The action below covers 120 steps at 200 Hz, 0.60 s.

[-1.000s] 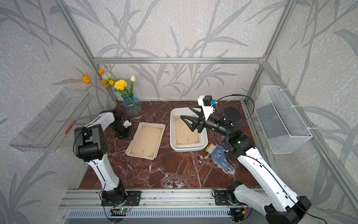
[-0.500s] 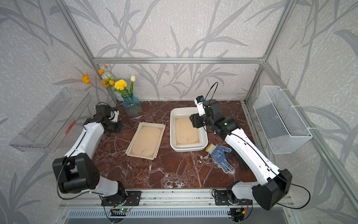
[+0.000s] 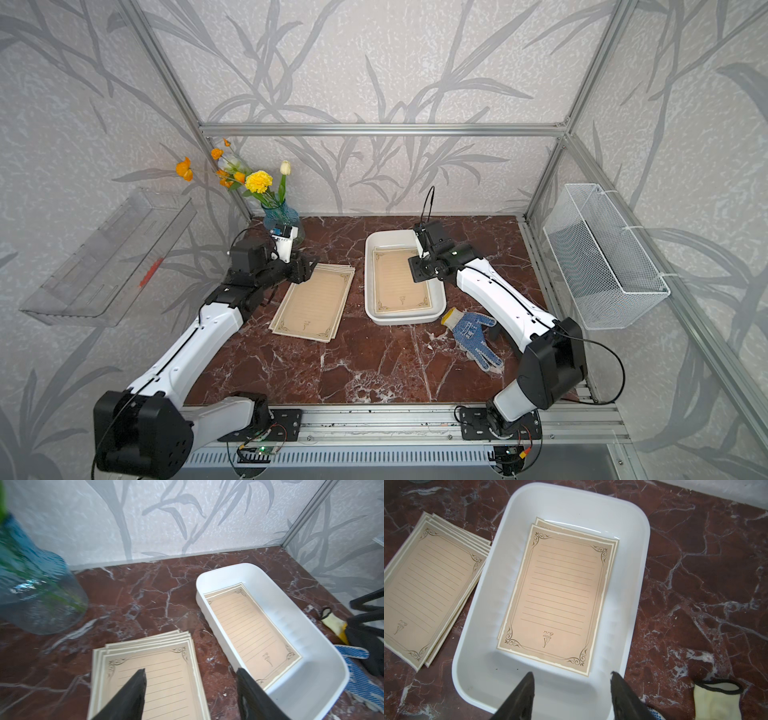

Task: Take out the stationery paper from the storage box
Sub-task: Pick up the stationery paper from the storage box.

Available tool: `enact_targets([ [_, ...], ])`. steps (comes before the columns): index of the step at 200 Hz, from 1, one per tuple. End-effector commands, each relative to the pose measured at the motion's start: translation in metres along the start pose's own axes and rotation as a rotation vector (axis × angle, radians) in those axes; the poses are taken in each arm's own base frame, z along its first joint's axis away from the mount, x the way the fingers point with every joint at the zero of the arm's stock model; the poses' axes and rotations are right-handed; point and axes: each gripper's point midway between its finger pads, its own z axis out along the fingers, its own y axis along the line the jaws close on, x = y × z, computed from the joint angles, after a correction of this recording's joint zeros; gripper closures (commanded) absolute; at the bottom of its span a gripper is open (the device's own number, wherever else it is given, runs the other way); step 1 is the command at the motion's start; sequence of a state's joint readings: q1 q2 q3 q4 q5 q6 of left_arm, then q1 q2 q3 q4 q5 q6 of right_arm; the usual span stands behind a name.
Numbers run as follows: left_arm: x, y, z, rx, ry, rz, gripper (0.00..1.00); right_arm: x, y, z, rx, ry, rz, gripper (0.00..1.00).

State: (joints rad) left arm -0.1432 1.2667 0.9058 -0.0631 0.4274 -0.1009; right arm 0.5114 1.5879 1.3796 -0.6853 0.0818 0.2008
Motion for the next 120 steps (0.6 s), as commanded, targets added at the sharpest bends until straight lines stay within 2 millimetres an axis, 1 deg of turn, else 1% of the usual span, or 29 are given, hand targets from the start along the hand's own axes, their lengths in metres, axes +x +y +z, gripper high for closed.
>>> enact_targets([
  [1,0.0,-0.02,0.03,0.101,0.04,-0.165,0.32,0.013,-0.01,0.02,0.033,0.068,0.069,0.42],
  [17,0.009,-0.035,0.051,0.156,0.117,-0.205,0.32,0.021,-0.013,0.035,0.034,0.117,0.104,0.42],
  [20,0.015,-0.037,0.056,0.162,0.139,-0.212,0.32,0.022,-0.014,0.038,0.034,0.127,0.111,0.42],
  [26,0.018,-0.042,0.061,0.175,0.161,-0.213,0.32,0.024,-0.016,0.039,0.034,0.135,0.125,0.42],
  [28,0.019,-0.043,0.064,0.176,0.167,-0.213,0.32,0.028,-0.017,0.047,0.038,0.157,0.128,0.42],
  [30,0.02,-0.044,0.066,0.179,0.176,-0.214,0.32,0.03,-0.017,0.05,0.04,0.167,0.131,0.42],
  [54,0.034,-0.051,0.086,0.196,0.243,-0.24,0.33,0.044,-0.024,0.072,0.053,0.234,0.167,0.45],
  [70,0.043,-0.052,0.095,0.199,0.287,-0.26,0.34,0.053,-0.026,0.085,0.058,0.264,0.18,0.52],
  [85,0.052,-0.05,0.101,0.195,0.319,-0.264,0.34,0.059,-0.029,0.095,0.068,0.29,0.197,0.52],
  [120,0.07,-0.048,0.11,0.192,0.383,-0.275,0.33,0.067,-0.032,0.111,0.094,0.318,0.205,0.52],
])
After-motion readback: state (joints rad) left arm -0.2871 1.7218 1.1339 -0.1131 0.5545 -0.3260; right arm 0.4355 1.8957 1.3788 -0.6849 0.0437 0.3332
